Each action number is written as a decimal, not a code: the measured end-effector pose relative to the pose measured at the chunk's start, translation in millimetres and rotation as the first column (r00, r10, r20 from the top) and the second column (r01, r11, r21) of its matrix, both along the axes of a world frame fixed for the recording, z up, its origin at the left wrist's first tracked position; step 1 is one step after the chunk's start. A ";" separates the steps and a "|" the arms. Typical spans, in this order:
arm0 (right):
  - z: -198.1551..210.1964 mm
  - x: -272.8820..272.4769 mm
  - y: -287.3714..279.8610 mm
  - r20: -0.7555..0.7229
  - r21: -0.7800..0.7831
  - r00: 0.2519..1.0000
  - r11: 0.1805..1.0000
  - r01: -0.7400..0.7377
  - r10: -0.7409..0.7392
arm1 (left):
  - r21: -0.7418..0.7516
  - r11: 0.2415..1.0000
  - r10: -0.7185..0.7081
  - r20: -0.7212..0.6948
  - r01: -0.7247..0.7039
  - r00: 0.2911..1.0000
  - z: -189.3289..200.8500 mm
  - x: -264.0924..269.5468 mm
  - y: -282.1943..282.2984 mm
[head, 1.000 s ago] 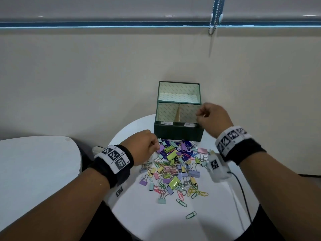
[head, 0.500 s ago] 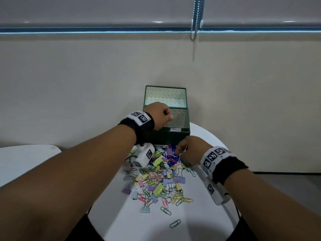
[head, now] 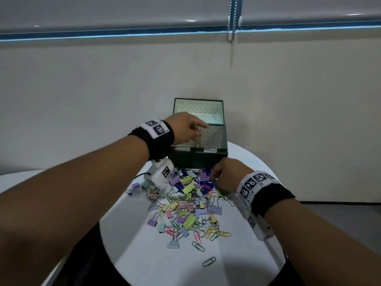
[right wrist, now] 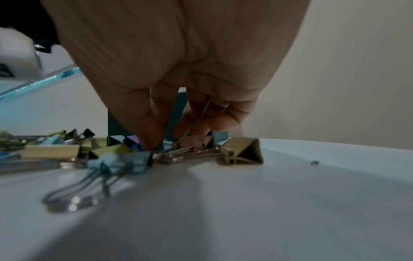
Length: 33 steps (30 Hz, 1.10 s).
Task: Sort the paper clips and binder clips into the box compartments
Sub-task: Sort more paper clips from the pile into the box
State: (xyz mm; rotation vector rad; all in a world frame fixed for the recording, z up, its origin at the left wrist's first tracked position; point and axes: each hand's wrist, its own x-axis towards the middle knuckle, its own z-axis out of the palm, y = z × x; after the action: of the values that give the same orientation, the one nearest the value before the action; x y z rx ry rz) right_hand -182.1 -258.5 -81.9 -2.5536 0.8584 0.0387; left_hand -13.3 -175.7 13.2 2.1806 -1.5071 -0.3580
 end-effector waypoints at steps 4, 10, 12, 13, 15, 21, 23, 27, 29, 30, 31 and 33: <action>-1.5 1.7 -0.3 0.008 -0.035 1.000 0.999 -0.014 0.014 | 0.086 0.996 0.000 0.125 -0.011 0.992 1.3 23.5 48.9; 4.6 -0.8 6.5 0.022 -0.069 1.000 0.997 -0.015 0.016 | 0.508 0.858 -0.127 0.354 -0.077 0.927 -39.6 60.5 115.5; 6.1 -2.8 7.2 0.012 -0.070 1.000 0.998 0.005 -0.004 | 0.501 0.863 -0.117 0.327 -0.067 0.938 -51.8 65.7 124.0; 6.2 -3.2 7.3 -0.006 -0.070 1.000 0.998 -0.001 0.000 | 0.484 0.872 -0.106 0.317 -0.065 0.943 -56.1 67.1 125.7; 6.0 -3.4 7.0 -0.034 -0.065 0.999 0.998 -0.012 0.010 | 0.467 0.882 -0.105 0.328 -0.065 0.939 -61.4 67.9 124.6; 3.6 0.1 6.4 -0.025 -0.111 0.999 0.993 -0.049 0.047 | 0.401 0.914 -0.111 0.393 -0.061 0.913 -66.7 64.1 118.7; 2.2 0.9 7.1 0.006 -0.121 0.998 0.991 -0.053 0.055 | 0.418 0.906 -0.121 0.392 -0.060 0.912 -67.6 63.2 120.3; 3.3 -1.9 6.8 0.162 -0.138 0.986 0.990 -0.017 0.039 | 0.355 0.927 -0.050 0.442 -0.123 0.896 -65.6 64.6 123.5; 4.3 -3.7 6.1 0.213 -0.124 0.977 0.992 -0.007 0.033 | 0.233 0.951 0.118 0.339 -0.204 0.934 -62.6 69.3 125.5; 4.2 -4.0 5.5 0.221 -0.116 0.975 0.993 -0.007 0.033 | 0.171 0.958 0.198 0.190 -0.231 0.962 -61.6 71.8 127.1; 4.1 -3.7 5.2 0.227 -0.107 0.973 0.994 -0.010 0.035 | 0.129 0.962 0.245 -0.002 -0.243 0.970 -60.3 72.3 129.5; 4.6 -2.8 4.2 0.222 -0.083 0.974 0.996 -0.016 0.034 | 0.087 0.964 0.265 -0.288 -0.251 0.920 -56.6 74.3 135.1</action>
State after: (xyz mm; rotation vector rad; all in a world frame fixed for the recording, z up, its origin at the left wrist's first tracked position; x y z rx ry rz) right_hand -184.9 -254.4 -77.3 -2.5810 0.7547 -0.2768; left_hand 61.1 -40.6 -43.4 2.2098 -1.0441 -0.6072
